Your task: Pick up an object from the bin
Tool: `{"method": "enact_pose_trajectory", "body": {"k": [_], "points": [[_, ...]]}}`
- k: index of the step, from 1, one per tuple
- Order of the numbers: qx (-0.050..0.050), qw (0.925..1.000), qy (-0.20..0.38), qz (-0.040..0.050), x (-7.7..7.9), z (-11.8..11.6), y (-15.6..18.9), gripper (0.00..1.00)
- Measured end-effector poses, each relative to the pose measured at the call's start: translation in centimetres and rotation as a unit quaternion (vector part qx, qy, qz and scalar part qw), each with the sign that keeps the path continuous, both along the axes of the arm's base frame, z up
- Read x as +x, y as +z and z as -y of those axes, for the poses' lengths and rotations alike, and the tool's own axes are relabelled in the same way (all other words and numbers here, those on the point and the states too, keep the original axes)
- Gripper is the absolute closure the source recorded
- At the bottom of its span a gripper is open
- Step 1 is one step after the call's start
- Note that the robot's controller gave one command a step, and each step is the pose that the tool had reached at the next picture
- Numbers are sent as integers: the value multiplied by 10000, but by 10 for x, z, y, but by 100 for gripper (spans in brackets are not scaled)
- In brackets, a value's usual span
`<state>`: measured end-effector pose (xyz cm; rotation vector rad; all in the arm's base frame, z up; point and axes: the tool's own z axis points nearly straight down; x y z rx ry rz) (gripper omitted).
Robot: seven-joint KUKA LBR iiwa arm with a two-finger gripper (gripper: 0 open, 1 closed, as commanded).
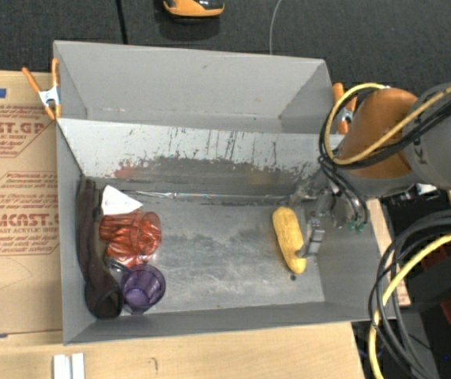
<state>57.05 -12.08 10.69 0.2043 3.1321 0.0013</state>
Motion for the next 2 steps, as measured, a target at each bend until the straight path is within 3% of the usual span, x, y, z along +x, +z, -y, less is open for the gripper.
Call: {"method": "enact_pose_trajectory", "body": {"k": [1,2], "points": [[-8,9991,-434,-14,-5,14,-21,0],[-2,9978,-661,-20,-9,-2,-29,0]]}}
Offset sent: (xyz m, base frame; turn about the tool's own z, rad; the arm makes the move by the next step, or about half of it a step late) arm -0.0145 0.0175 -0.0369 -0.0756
